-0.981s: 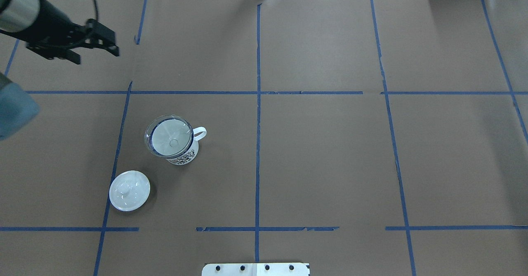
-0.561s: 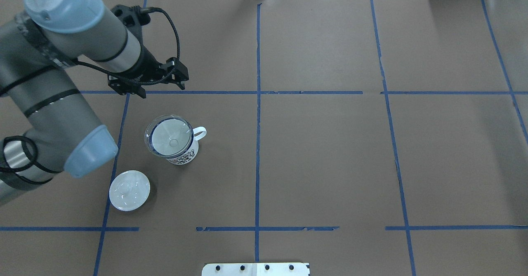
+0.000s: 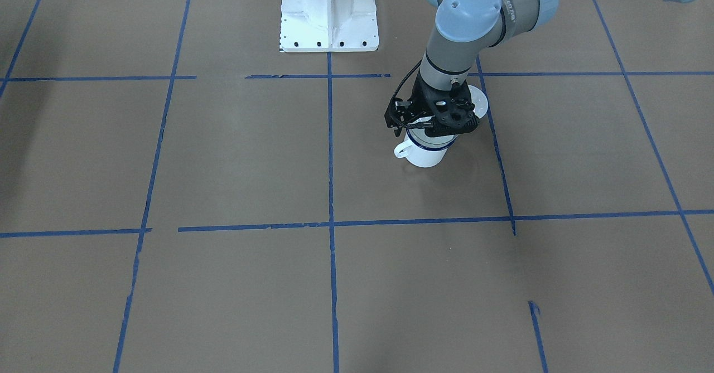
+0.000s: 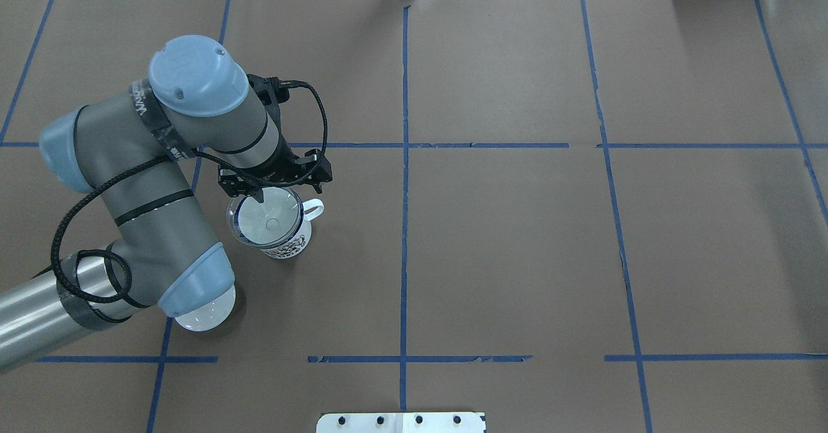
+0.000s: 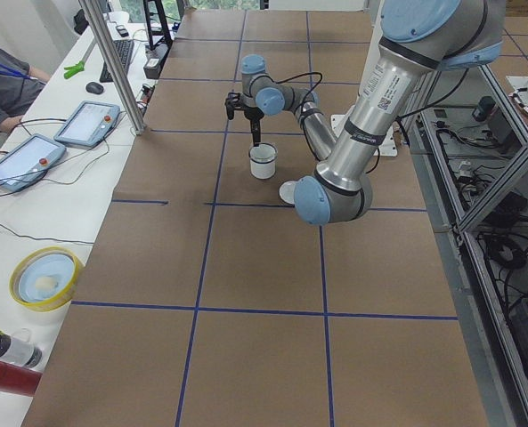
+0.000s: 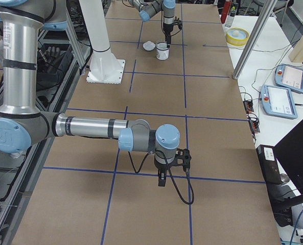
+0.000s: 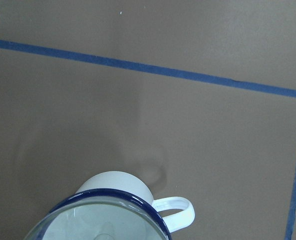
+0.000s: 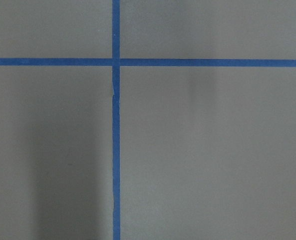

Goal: Remove funnel from cup
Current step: 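Move the left gripper over the clear glass funnel in the mug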

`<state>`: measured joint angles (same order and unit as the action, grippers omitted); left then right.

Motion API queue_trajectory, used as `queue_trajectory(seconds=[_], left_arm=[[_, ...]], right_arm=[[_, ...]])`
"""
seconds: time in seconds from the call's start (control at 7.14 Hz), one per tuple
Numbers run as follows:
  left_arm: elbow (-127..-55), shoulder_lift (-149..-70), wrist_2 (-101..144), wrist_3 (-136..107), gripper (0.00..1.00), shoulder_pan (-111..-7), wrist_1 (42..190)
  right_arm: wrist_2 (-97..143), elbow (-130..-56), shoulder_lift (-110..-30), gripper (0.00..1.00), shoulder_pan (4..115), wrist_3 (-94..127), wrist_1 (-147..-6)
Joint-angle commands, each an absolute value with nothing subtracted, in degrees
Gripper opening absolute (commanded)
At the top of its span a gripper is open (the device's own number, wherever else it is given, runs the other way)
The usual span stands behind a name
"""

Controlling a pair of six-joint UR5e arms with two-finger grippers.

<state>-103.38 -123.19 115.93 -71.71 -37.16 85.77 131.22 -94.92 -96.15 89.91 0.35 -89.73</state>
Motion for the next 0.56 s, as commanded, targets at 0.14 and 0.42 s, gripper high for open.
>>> queue_trajectory(seconds=[0.14, 0.42], left_arm=[[-101.3, -123.8, 115.9, -71.5, 0.69, -35.5, 87.5], [-101.5, -124.0, 115.7, -71.5, 0.0, -35.5, 87.4]], right_arm=[[131.2, -94.9, -96.2, 1.0, 89.9, 0.4, -89.7], [131.2, -94.9, -96.2, 1.0, 89.9, 0.4, -89.7]])
